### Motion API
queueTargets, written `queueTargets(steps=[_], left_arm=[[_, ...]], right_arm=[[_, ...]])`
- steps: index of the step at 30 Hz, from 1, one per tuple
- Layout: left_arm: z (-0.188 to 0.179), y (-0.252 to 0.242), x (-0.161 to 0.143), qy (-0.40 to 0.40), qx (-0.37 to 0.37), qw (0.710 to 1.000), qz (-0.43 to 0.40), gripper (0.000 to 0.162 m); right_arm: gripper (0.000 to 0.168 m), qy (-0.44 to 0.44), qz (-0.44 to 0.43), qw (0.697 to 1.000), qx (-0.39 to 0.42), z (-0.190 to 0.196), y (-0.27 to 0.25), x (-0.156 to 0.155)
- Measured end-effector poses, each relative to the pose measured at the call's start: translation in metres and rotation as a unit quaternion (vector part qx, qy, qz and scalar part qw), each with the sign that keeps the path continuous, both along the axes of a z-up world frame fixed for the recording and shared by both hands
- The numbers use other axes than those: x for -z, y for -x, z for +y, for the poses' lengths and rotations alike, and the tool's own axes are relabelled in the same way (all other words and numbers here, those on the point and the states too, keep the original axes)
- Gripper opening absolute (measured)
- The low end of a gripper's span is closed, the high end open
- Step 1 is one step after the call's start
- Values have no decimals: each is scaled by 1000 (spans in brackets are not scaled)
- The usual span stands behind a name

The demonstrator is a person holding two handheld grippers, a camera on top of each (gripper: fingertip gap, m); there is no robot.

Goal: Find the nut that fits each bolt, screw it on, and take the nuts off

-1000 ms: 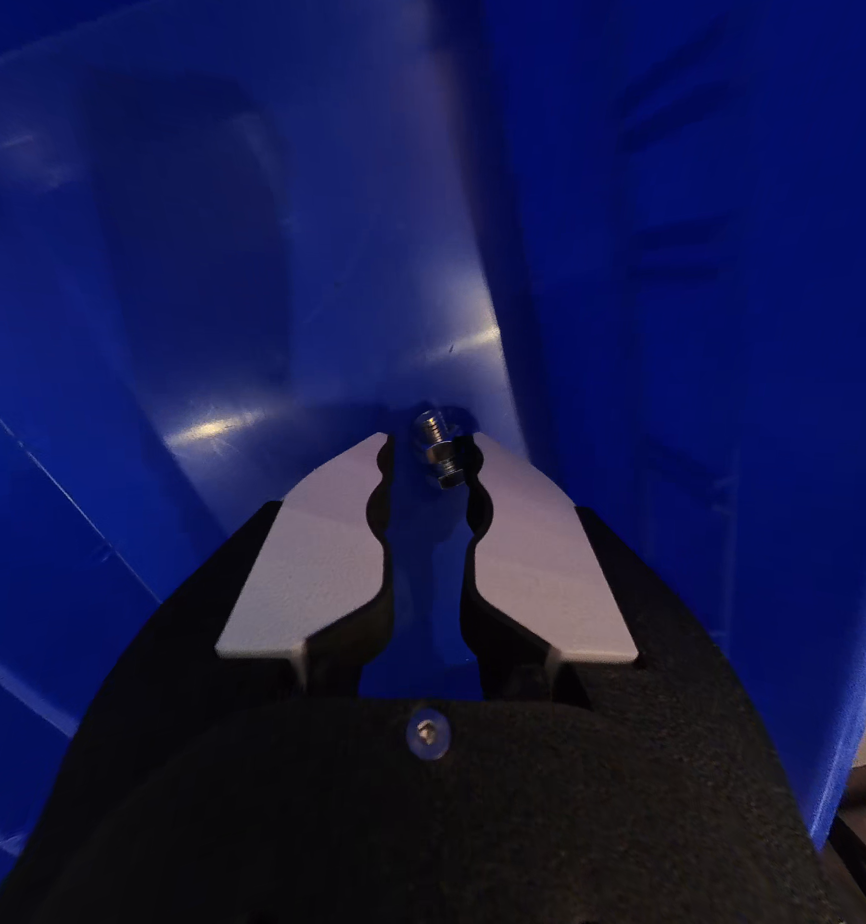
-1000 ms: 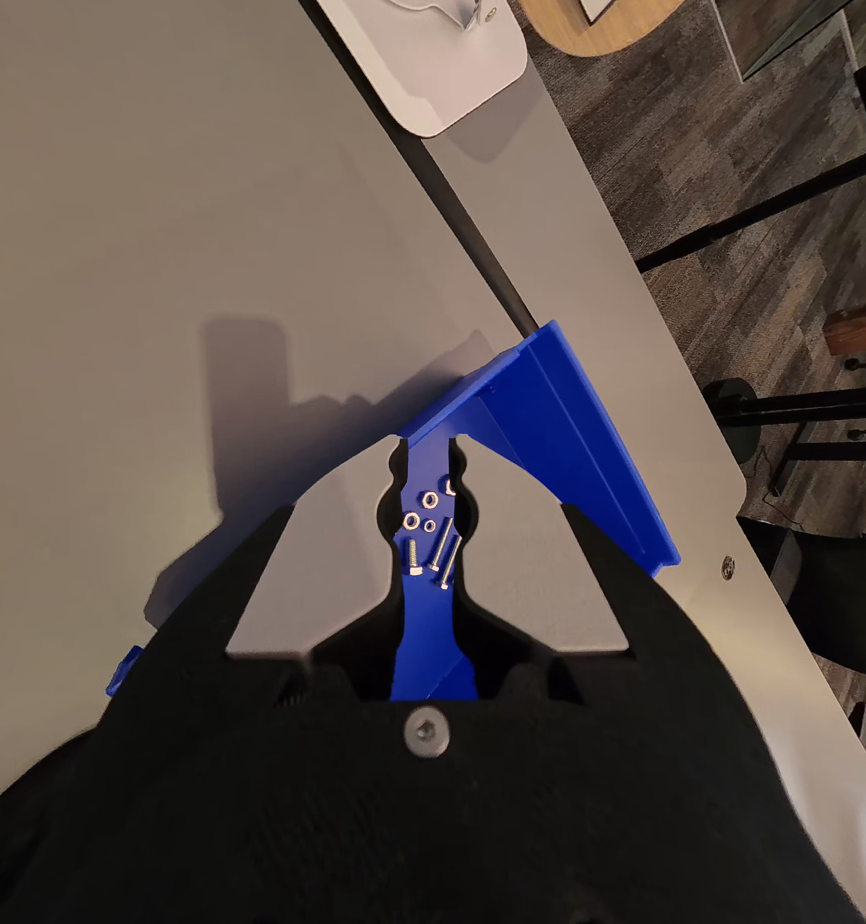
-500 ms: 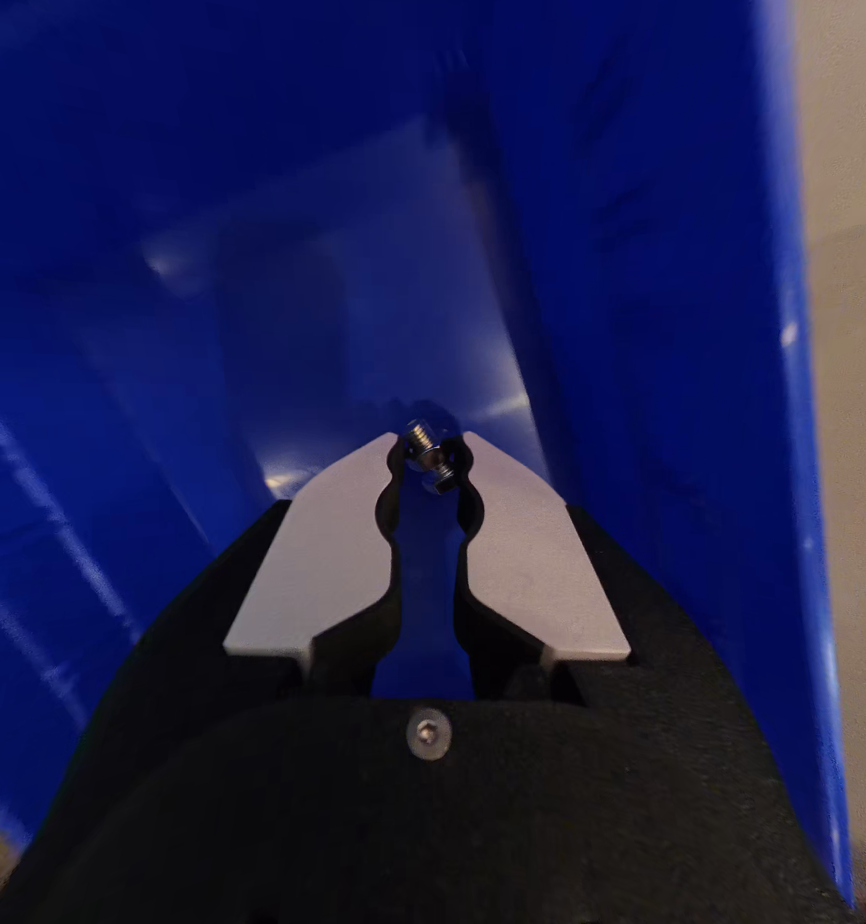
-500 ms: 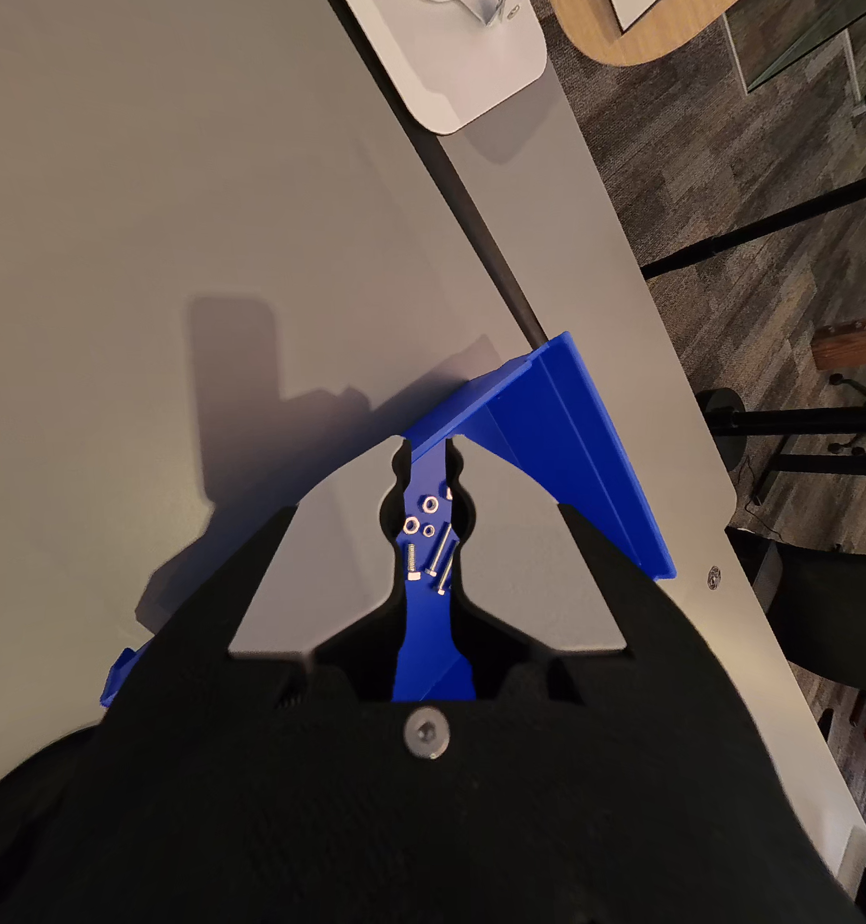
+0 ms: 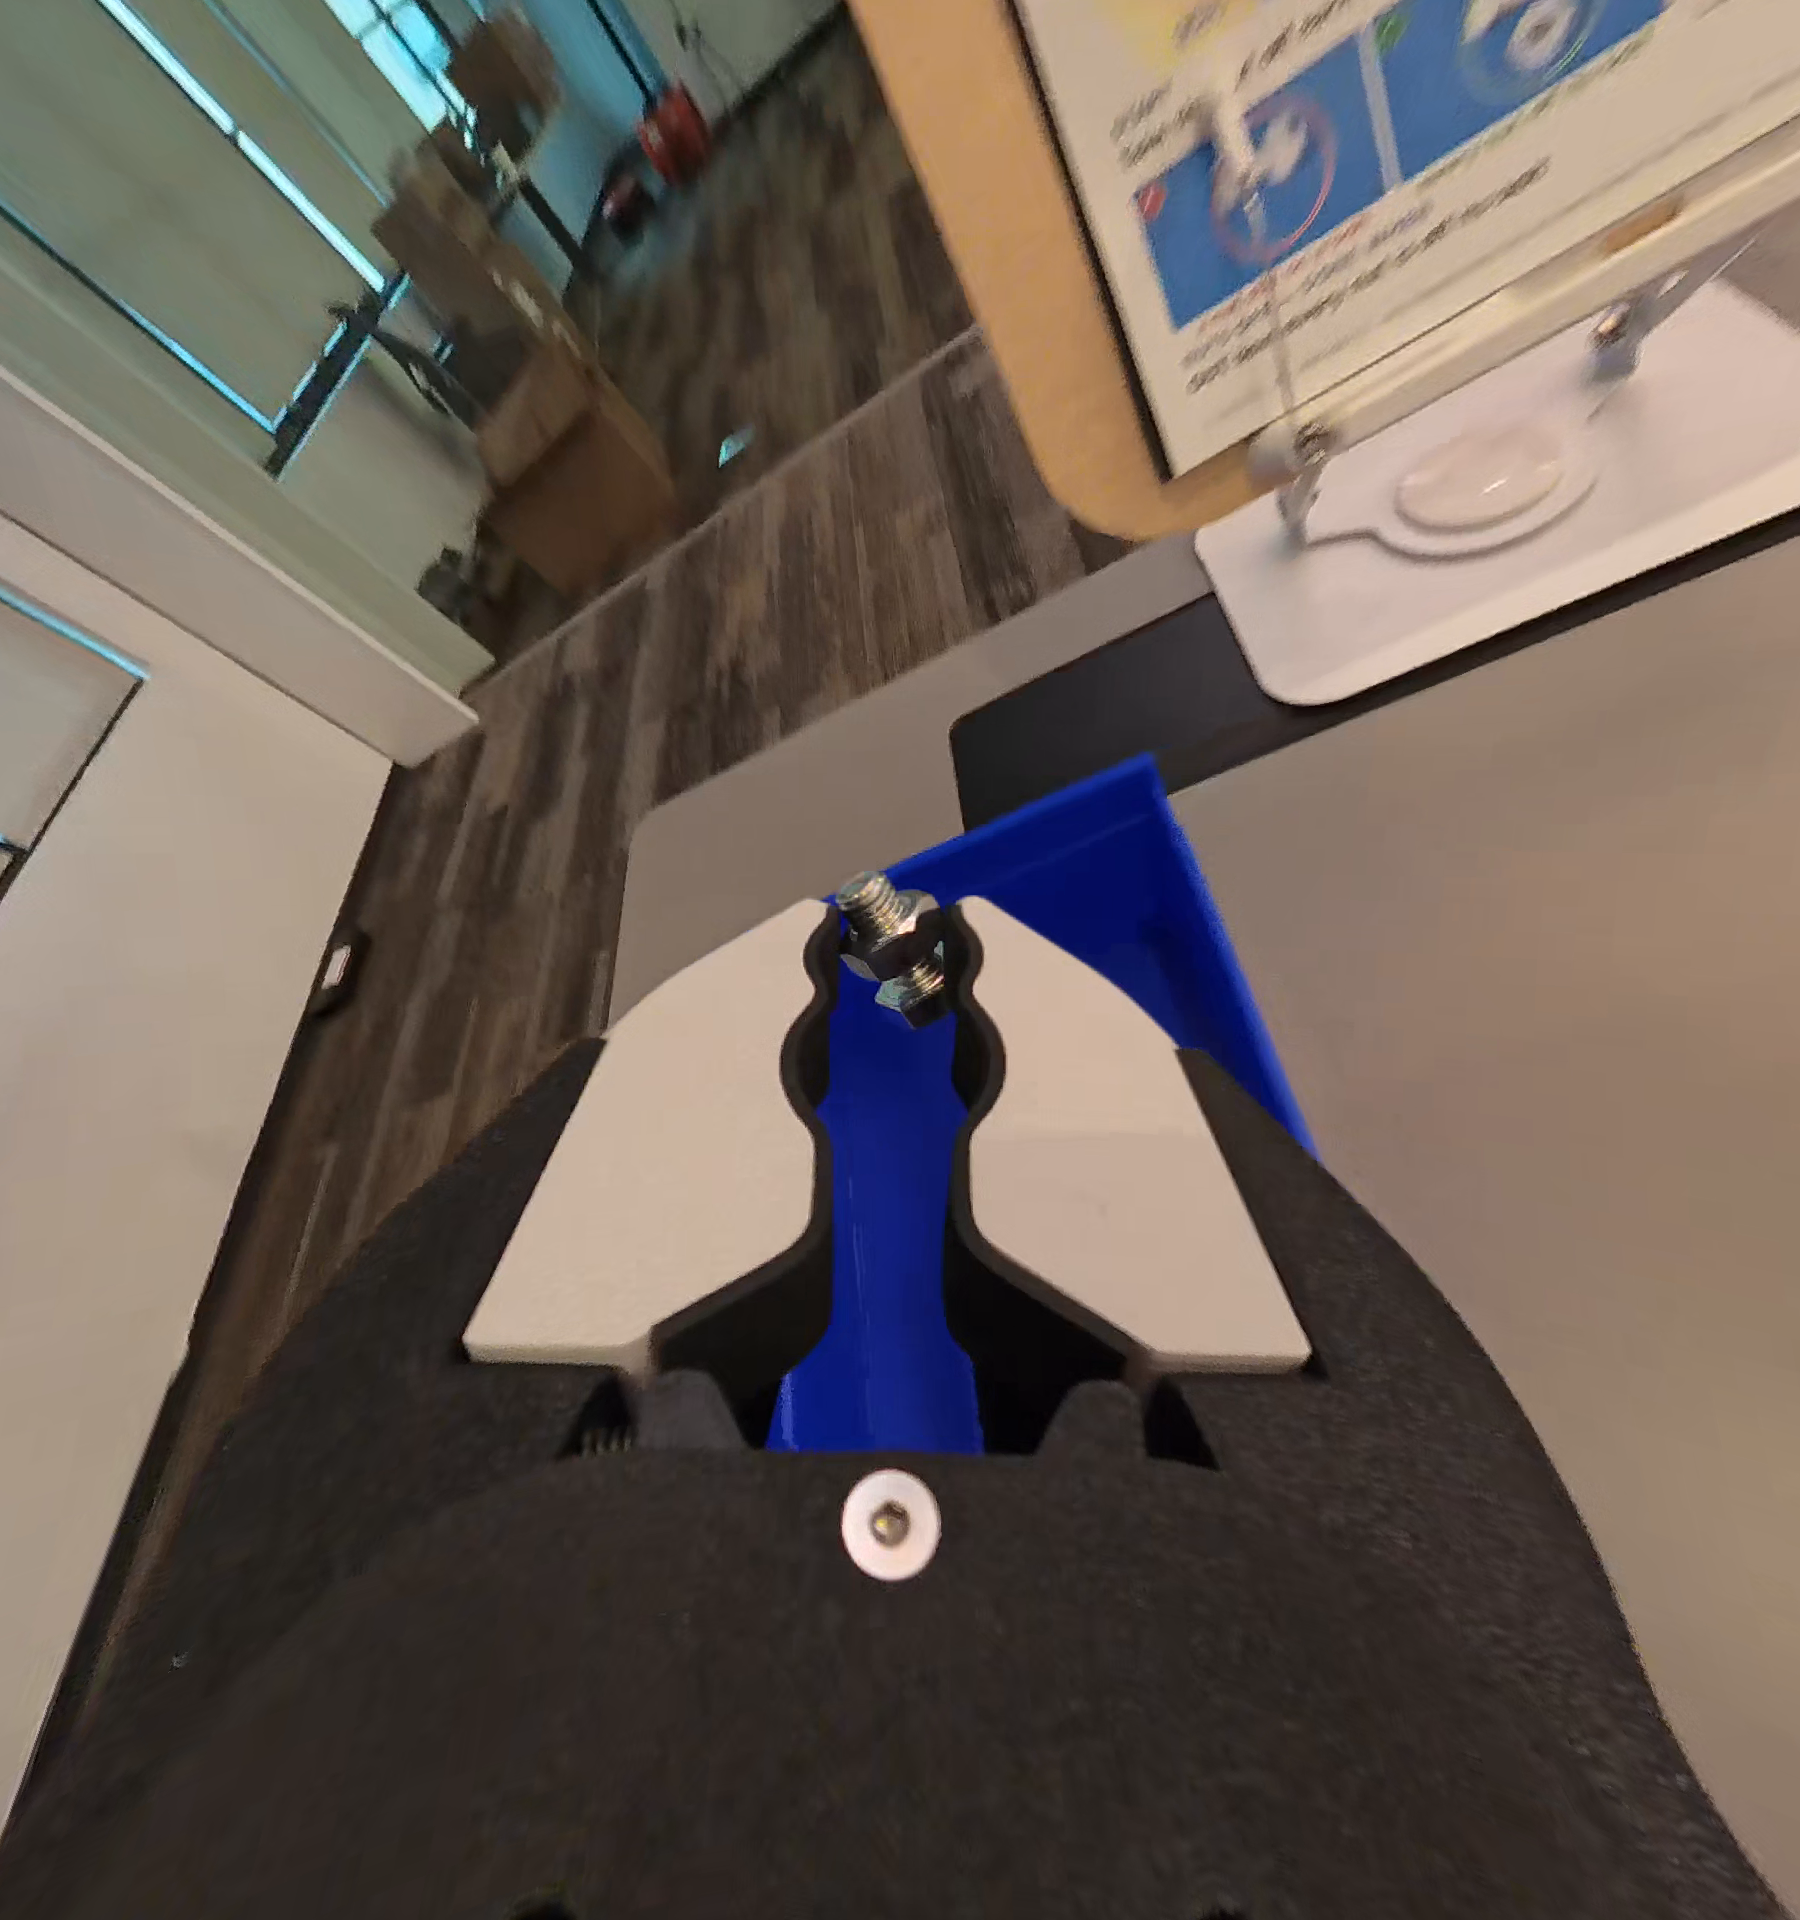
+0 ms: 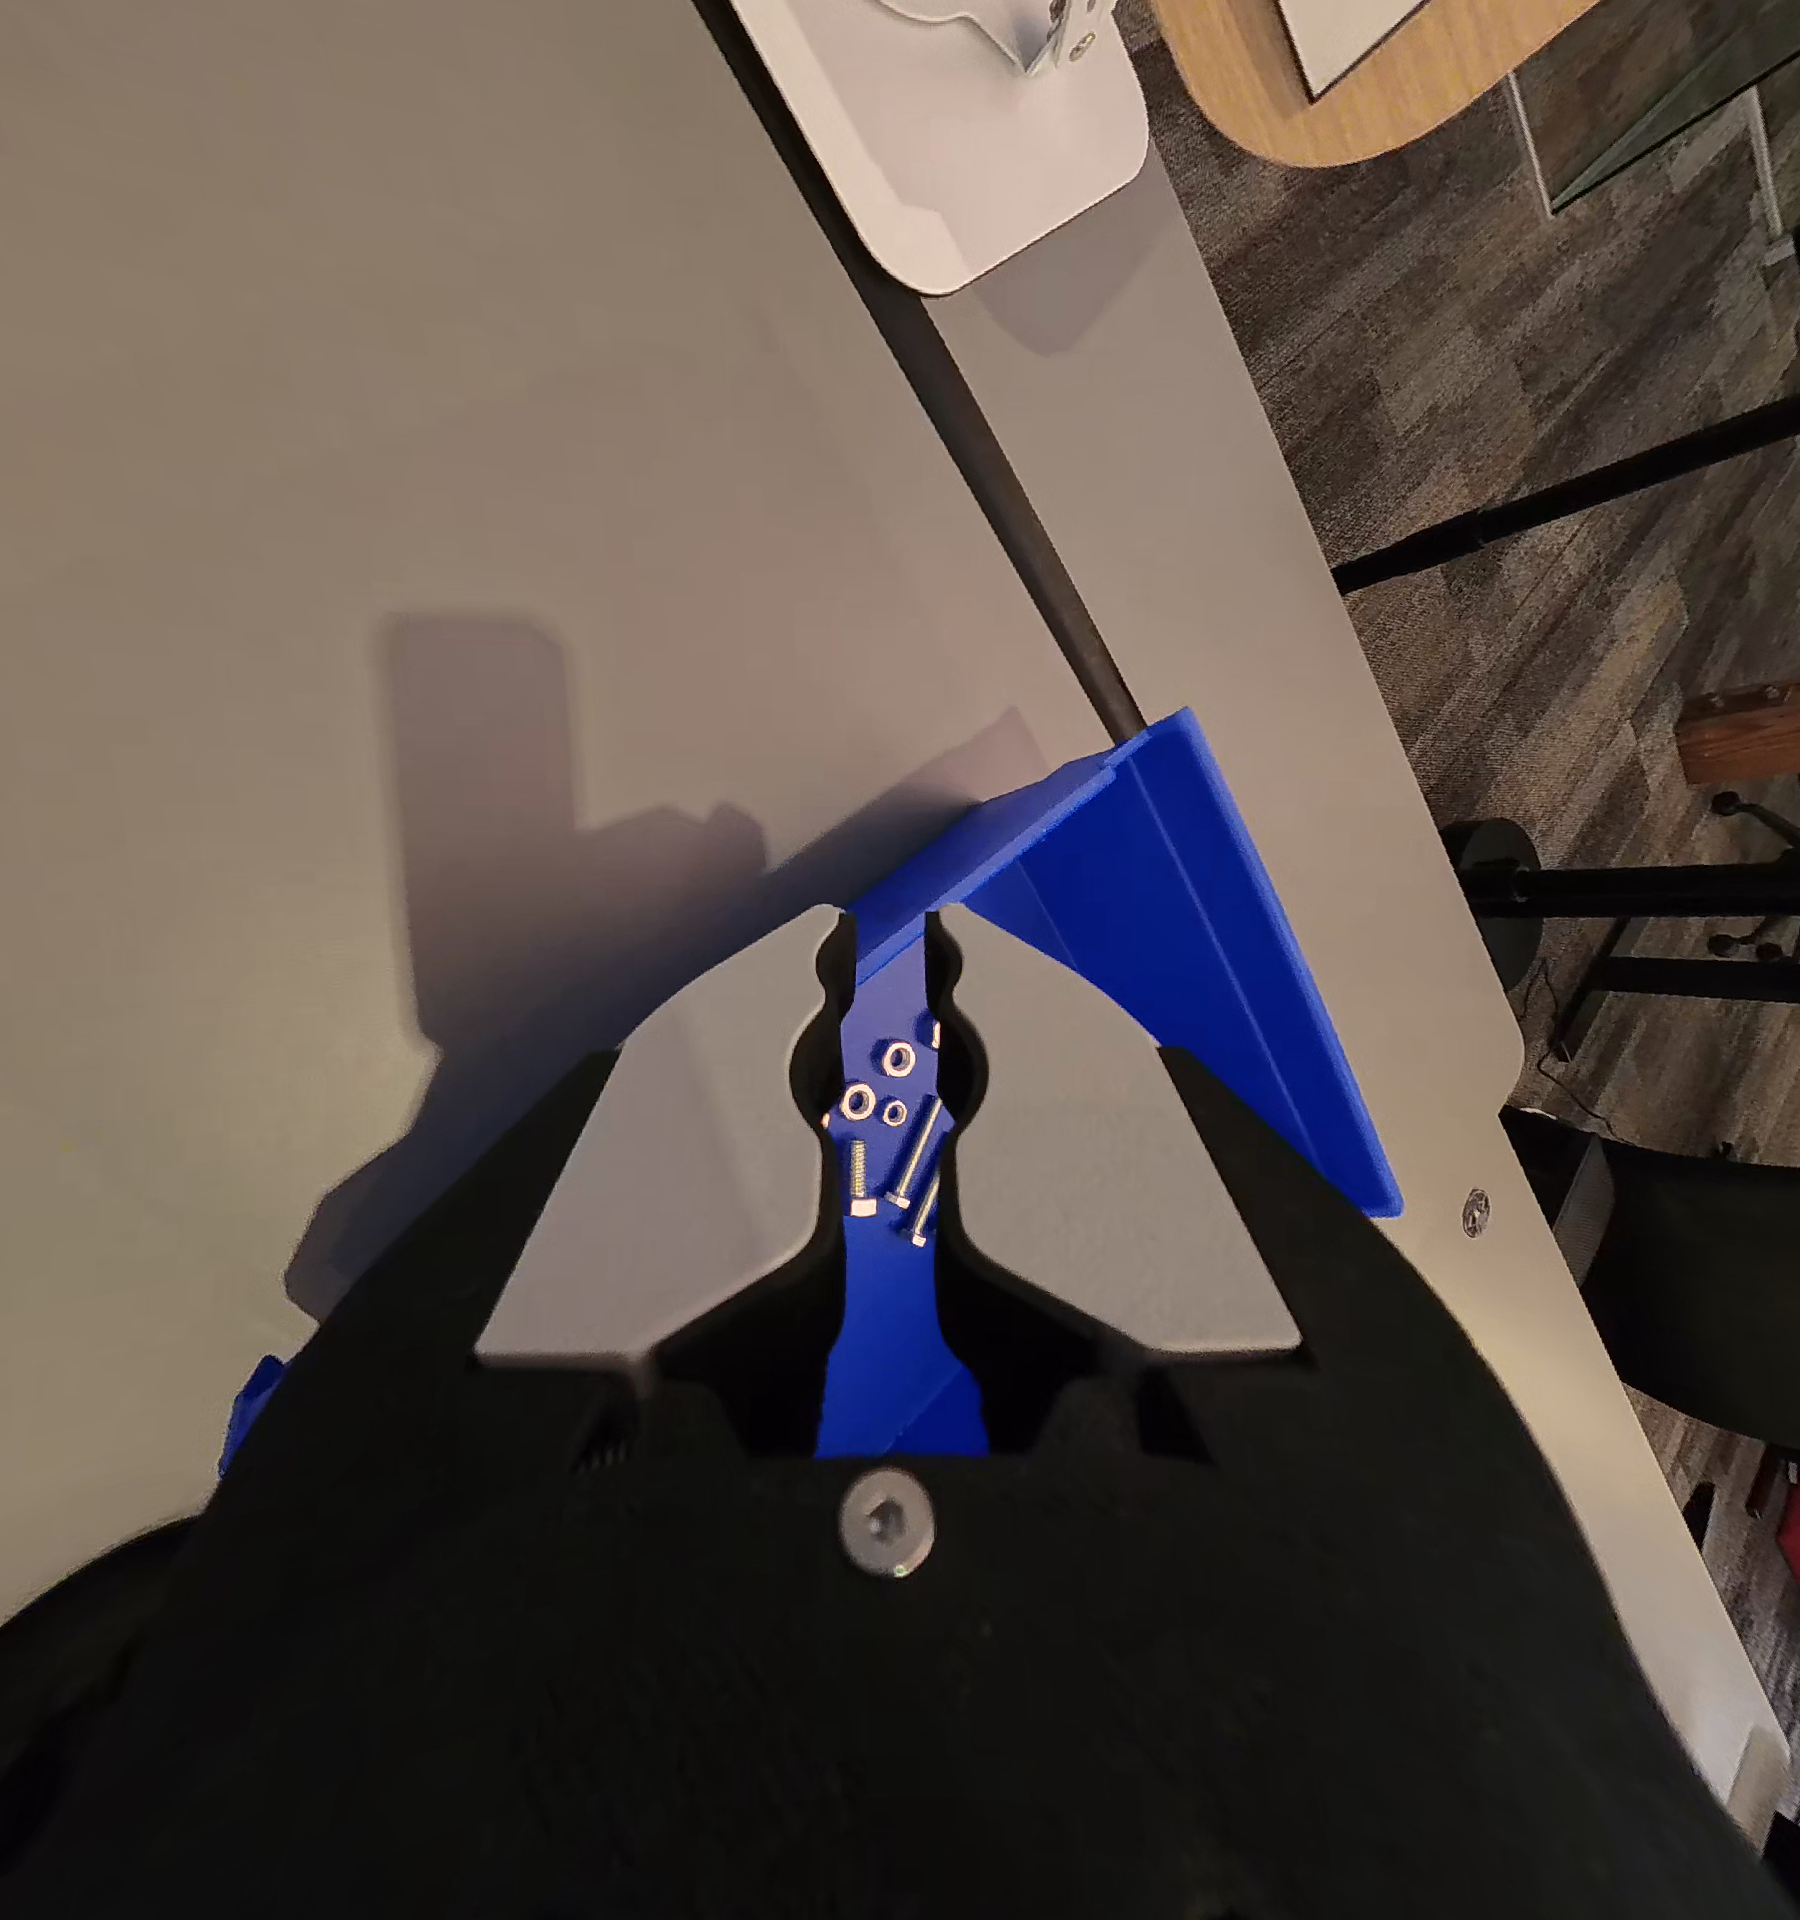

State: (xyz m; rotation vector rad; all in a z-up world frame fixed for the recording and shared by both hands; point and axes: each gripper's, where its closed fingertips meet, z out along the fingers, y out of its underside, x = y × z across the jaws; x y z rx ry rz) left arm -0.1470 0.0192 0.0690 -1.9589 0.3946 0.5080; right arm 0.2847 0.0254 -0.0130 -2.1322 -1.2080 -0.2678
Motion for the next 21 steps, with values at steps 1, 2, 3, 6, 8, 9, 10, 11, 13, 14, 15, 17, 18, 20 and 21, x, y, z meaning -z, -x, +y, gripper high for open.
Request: queueTargets(steps=[1, 2, 3, 6, 8, 9, 10, 11, 13, 14, 15, 17, 18, 20, 21], left_arm=[[-3, -7, -3, -5, 10, 1000, -2, 19], [-5, -12, -5, -6, 19, 1000, -3, 19], [-6, -16, -7, -10, 26, 1000, -2, 19], [-8, -24, -8, -11, 37, 999, 3, 19], [-9, -29, -7, -7, 46, 999, -1, 19], [-9, -31, -7, -7, 51, 999, -4, 19], [-9, -32, -6, -5, 53, 999, -4, 19], [-10, -33, -6, -3, 54, 999, -2, 19], [-11, -38, -5, -1, 65, 998, -7, 19], [-11, -42, -5, 0, 74, 997, -13, 19], [-12, -48, -5, 1, 88, 996, -22, 18], [-16, -67, -2, 15, 139, 989, -55, 18], [-19, -80, 1, 29, 173, 981, -81, 19], [-34, -117, 3, 59, 273, 948, -149, 19], [-44, -136, 2, 76, 322, 924, -192, 19]], right_arm=[[14, 0, -1, 1000, -1, 0, 0, 0], [14, 1, -1, 1000, -1, 0, 1, 1], [14, 1, -1, 1000, -1, 0, 1, 1], [13, -1, 1, 1000, -3, 0, 1, -1], [14, -4, 2, 1000, -4, 0, 2, -2], [14, -6, 2, 1000, -4, 0, 2, -3], [13, -7, 3, 1000, -5, 0, 2, -3], [13, -7, 3, 1000, -5, 0, 2, -4], [13, -9, 1, 1000, -7, 0, 3, -4], [13, -9, 1, 1000, -7, 0, 4, -4], [13, -11, 0, 1000, -9, 0, 5, -4], [13, -16, -3, 1000, -16, -1, 8, -6], [13, -21, -2, 1000, -22, -2, 11, -8], [12, -38, 10, 998, -49, -6, 24, -16], [13, -50, 22, 996, -76, -10, 35, -21]])
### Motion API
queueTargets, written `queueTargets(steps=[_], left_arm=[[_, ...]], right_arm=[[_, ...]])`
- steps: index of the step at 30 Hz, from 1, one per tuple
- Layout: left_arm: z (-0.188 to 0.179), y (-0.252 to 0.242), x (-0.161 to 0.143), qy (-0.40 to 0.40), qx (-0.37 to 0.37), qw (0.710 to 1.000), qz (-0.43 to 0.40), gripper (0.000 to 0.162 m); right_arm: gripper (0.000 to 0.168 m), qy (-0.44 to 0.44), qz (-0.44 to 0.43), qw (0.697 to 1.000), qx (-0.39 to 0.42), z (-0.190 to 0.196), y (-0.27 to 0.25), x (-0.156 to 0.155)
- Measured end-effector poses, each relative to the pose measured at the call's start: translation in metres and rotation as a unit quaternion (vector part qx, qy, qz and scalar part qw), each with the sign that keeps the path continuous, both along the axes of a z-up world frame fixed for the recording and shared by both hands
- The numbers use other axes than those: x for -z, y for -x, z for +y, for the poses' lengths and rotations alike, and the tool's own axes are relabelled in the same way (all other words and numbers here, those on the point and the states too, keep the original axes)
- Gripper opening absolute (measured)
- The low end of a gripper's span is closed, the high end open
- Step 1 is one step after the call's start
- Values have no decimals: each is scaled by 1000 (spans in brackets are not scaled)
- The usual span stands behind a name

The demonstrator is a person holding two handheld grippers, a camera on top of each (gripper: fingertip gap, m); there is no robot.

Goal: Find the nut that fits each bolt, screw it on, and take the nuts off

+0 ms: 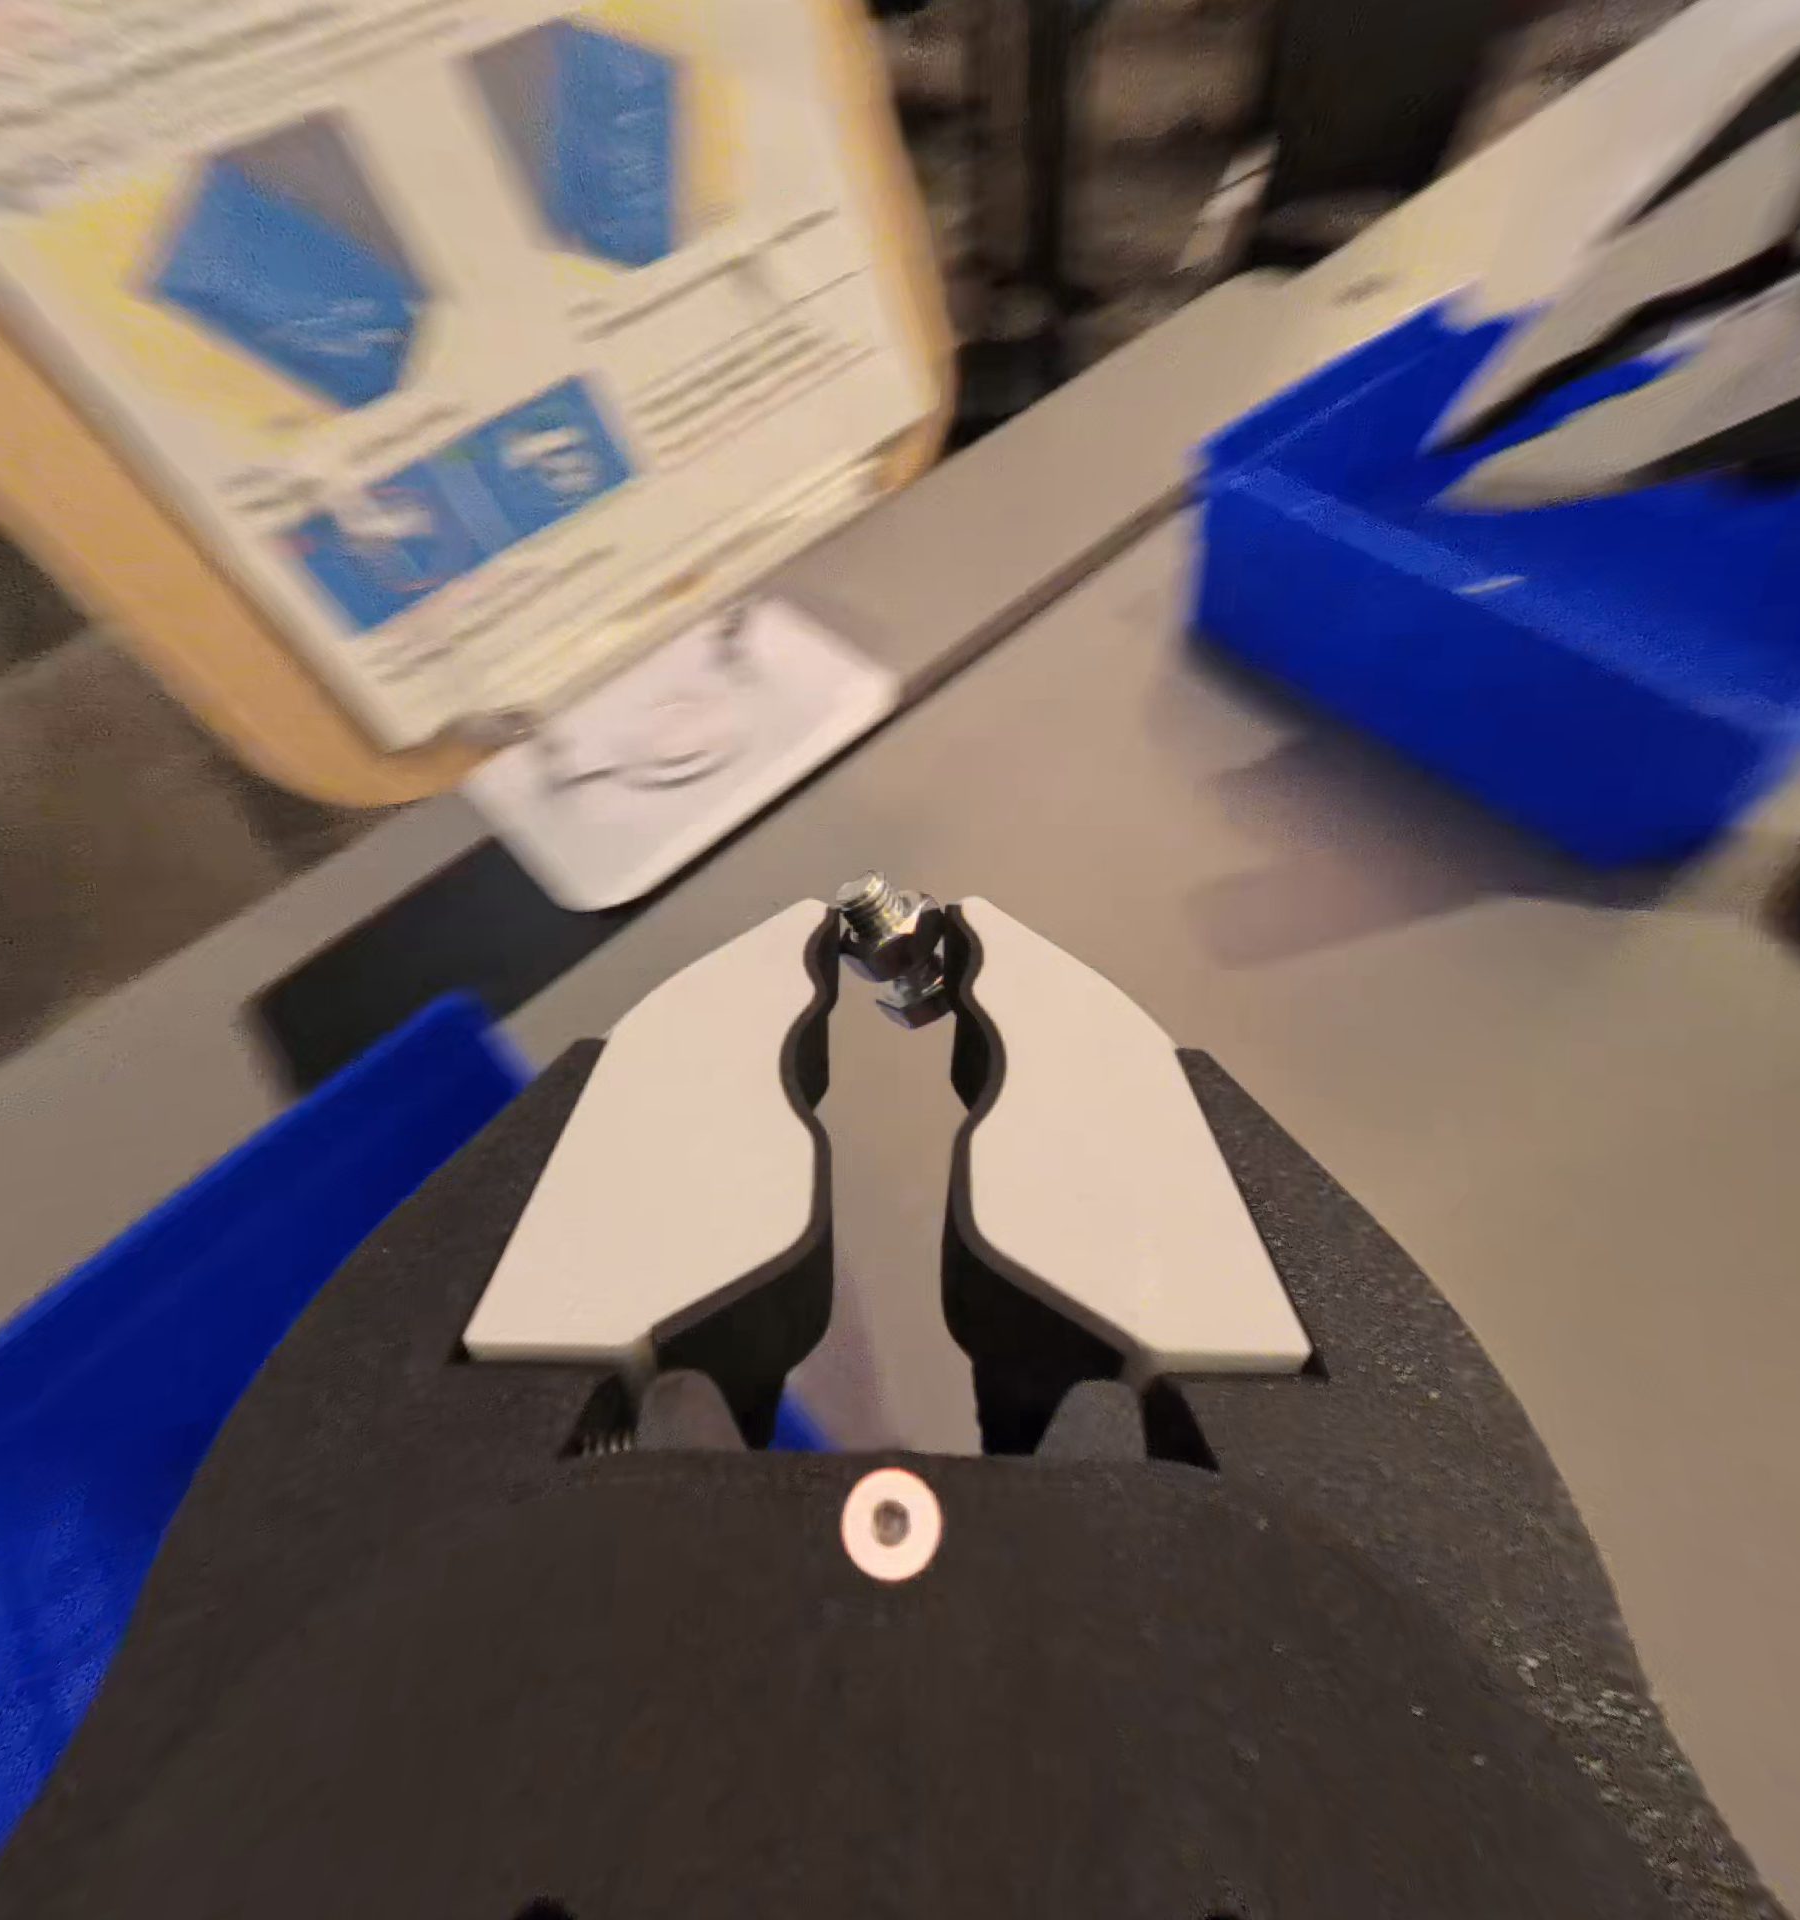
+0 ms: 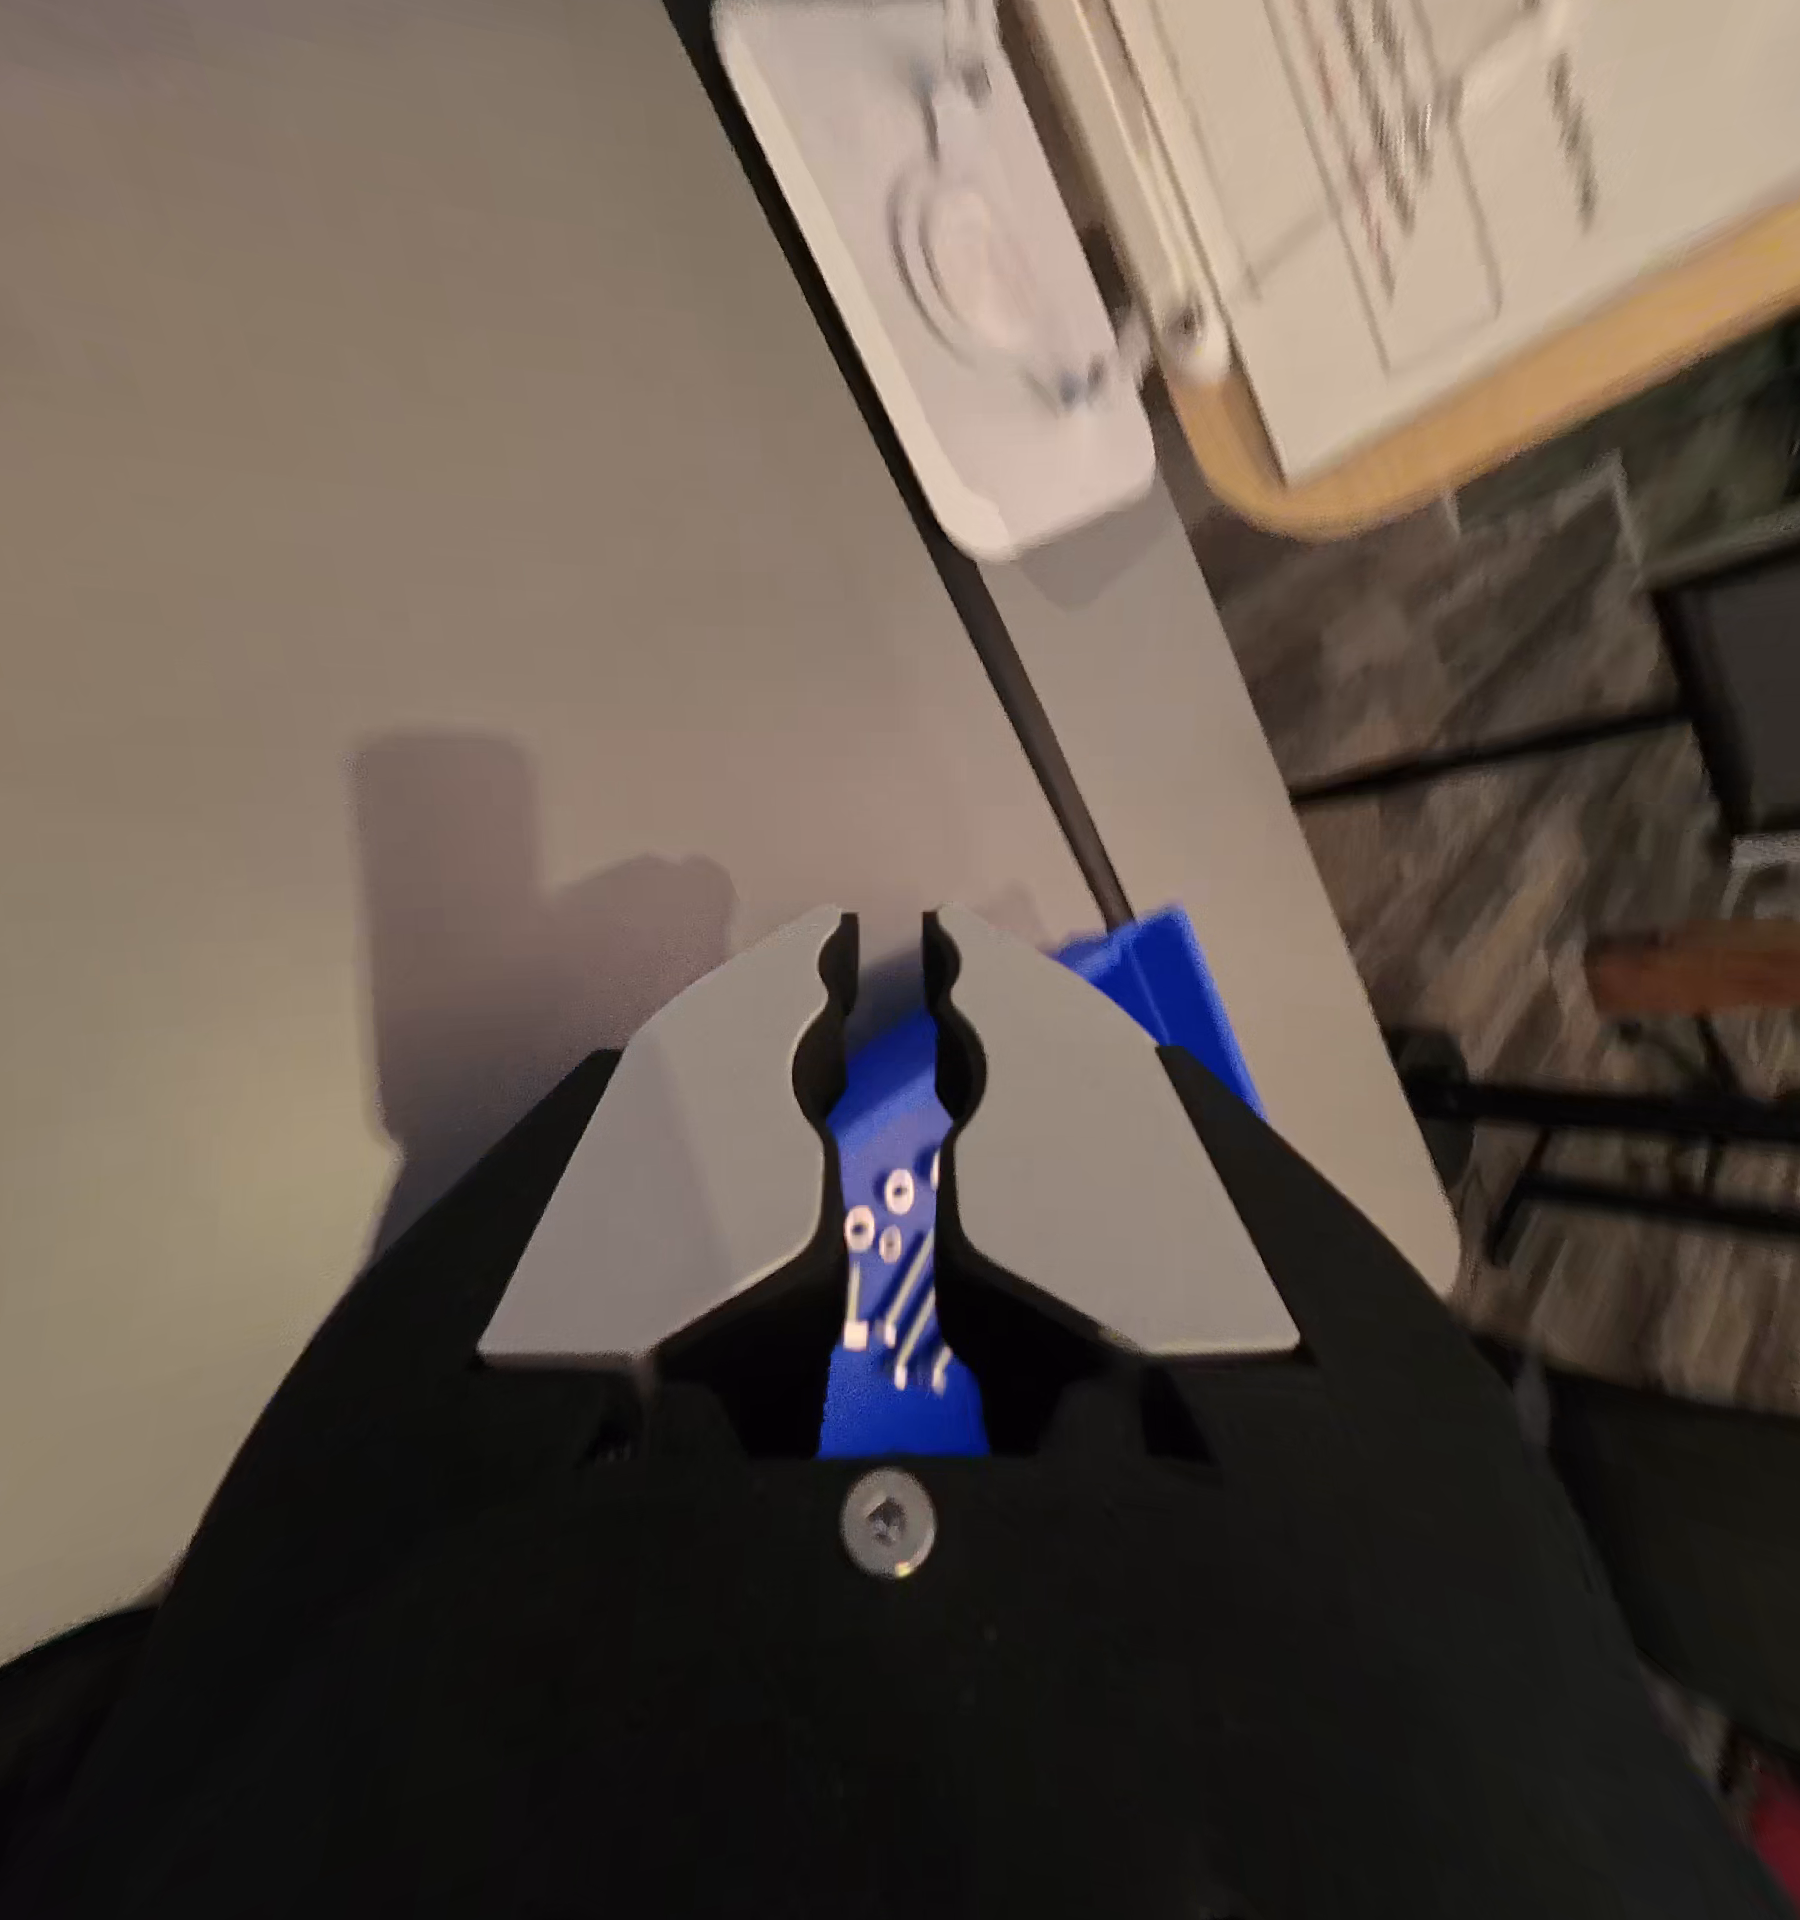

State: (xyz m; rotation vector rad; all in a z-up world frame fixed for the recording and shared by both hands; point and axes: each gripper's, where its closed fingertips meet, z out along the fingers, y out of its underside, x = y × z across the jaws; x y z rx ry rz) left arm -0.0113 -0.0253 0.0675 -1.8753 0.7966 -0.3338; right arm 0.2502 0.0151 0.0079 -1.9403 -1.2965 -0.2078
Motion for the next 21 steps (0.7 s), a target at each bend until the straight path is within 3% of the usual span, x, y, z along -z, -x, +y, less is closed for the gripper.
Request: queueTargets(steps=[4, 9, 16, 21], left_arm=[[-43, -54, -18, 57, 179, 972, -142, 18], [-84, -88, -31, 84, 320, 919, -212, 18], [-99, -105, -32, 52, 357, 909, -209, 18], [-109, -110, -37, 62, 380, 893, -233, 18]], right_arm=[[24, -70, 82, 977, -186, -38, 68, -31], [29, -164, 207, 888, -376, -111, 134, -73], [38, -240, 267, 835, -417, -148, 159, -95], [38, -322, 230, 824, -406, -153, 165, -97]])
